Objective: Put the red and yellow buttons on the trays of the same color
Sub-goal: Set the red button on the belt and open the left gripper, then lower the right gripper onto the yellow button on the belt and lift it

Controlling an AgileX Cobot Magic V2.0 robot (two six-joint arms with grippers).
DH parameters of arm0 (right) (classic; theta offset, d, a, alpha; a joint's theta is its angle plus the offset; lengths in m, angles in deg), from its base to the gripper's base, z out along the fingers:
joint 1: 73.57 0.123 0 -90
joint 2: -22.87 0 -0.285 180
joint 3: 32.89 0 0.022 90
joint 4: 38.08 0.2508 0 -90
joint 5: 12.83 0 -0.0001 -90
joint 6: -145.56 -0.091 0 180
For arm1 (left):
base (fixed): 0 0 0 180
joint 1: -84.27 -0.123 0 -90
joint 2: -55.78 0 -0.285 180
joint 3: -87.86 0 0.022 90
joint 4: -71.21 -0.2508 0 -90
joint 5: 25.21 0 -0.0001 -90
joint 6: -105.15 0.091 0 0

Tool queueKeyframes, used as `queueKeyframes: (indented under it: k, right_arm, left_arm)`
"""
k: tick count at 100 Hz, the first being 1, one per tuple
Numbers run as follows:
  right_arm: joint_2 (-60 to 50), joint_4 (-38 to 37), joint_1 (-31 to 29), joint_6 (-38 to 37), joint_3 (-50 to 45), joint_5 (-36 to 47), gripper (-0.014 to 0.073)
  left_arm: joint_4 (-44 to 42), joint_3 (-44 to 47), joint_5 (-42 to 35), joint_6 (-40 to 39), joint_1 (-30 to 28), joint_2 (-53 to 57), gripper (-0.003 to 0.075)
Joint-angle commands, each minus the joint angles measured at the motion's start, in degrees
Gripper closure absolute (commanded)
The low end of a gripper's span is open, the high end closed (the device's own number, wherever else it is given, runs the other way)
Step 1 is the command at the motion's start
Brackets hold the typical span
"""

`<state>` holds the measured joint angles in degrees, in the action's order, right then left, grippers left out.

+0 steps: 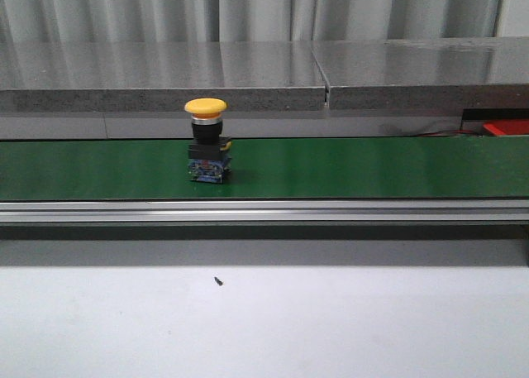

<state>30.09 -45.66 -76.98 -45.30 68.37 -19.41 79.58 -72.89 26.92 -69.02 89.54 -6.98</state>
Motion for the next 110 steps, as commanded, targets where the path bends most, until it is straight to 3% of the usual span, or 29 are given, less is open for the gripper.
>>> queueKeyframes:
  k: [1,27,50,110]
  right_arm:
    - [-1.1,-0.8,0.2,0.0,0.8,5.3,0.0660]
    - [-1.1,-0.8,0.2,0.0,1.1,11.4,0.0660]
    - [2.5,-1.7,0.2,0.0,7.4,6.6,0.0660]
    - [34.0,-1.7,1.8,0.0,33.4,2.1,0.0660]
  left_arm:
    - [0.6,1.9,-3.5,0.2,0.4,5.7,0.0738]
    - [0.6,12.1,-4.6,0.2,0.4,20.0,0.0738]
    - [-0.8,14.3,-2.5,0.2,0.4,27.2,0.0738]
    - [-0.9,14.3,-2.4,0.2,0.4,28.3,0.0738]
